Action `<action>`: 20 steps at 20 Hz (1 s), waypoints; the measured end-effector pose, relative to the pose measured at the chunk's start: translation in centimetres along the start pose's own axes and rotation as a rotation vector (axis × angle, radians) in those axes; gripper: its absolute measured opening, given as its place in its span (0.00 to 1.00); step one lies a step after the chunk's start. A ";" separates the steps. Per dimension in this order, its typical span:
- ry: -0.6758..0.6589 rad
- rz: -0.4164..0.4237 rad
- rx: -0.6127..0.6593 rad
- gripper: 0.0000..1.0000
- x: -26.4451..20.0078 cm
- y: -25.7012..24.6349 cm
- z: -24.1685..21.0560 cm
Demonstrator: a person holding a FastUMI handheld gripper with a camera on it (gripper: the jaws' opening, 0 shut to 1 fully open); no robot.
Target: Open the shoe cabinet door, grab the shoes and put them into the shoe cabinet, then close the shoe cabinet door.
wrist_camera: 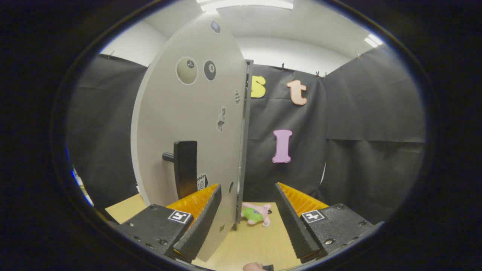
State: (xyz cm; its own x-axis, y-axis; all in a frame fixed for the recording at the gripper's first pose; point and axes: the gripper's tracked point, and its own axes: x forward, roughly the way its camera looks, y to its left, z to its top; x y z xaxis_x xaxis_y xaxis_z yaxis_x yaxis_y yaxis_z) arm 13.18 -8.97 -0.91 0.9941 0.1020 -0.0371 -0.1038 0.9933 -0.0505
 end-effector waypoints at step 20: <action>0.027 0.193 0.023 0.92 4.6 18.2 -0.9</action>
State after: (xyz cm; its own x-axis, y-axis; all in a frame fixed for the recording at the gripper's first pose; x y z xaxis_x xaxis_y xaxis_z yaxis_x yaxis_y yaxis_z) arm 15.85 9.58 -2.85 0.9547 0.2891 -0.0711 -0.2909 0.9566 -0.0169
